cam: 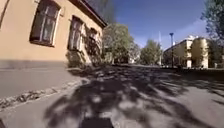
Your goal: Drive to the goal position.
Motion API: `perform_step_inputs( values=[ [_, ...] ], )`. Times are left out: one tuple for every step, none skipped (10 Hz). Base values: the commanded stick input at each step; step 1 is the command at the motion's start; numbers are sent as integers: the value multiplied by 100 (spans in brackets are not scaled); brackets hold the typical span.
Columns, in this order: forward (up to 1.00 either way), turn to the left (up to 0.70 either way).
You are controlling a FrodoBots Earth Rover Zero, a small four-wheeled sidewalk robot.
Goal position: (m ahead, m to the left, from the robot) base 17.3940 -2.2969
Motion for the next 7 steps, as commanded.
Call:
perform_step_inputs(
  values=[
    [100,0],
    [100,0],
    [100,0],
    [100,0],
    [100,0],
    [100,0],
    [100,0]
  ],
)
